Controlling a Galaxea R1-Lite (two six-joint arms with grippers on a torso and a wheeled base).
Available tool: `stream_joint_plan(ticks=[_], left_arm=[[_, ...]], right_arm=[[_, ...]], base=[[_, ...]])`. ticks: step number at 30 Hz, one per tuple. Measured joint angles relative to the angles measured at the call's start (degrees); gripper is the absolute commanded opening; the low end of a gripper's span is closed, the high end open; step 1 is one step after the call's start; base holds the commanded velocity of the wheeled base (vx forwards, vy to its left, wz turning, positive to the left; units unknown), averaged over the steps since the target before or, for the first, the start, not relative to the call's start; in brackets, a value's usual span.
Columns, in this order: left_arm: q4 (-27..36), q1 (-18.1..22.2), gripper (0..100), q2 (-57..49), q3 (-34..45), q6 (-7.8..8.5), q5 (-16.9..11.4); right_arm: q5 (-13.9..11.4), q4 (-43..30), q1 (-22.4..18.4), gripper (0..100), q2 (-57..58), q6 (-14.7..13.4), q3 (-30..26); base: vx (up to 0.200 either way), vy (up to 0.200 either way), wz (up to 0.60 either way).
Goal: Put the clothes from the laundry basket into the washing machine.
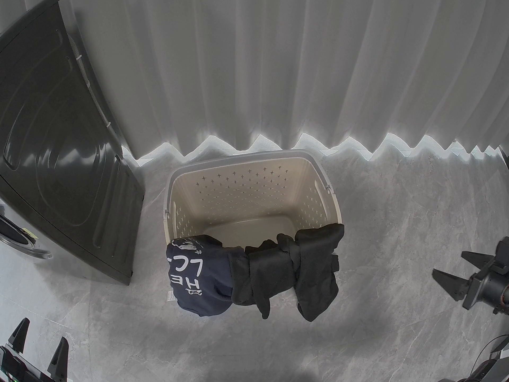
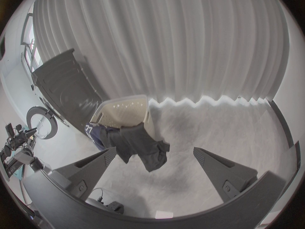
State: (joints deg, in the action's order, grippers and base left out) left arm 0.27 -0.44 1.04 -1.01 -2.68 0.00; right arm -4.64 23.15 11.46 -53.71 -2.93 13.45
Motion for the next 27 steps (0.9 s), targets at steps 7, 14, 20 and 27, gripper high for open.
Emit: stream_joint_plan(ticks=[7, 14, 20, 27], left_arm=[[0.0, 0.0, 100, 0.0, 0.0, -0.07, 0.0], [0.0, 0.0, 100, 0.0, 0.0, -0.1, 0.0], [-0.02, 0.0, 100, 0.0, 0.0, -0.13, 0.0], [-0.02, 0.0, 100, 0.0, 0.0, -0.18, 0.0]], right_arm=[[1.52, 7.89, 5.77, 100, -15.75, 0.33, 0.35], [4.62, 10.65, 10.25, 100, -27.93, -0.18, 3.5], [5.49, 13.96, 12.35, 100, -35.93, -2.24, 7.34], [5.81, 19.76, 14.36, 100, -42.92, -2.88, 9.2]], base=[[0.0, 0.0, 0.0], [0.0, 0.0, 0.0], [0.0, 0.0, 0.0], [0.0, 0.0, 0.0]])
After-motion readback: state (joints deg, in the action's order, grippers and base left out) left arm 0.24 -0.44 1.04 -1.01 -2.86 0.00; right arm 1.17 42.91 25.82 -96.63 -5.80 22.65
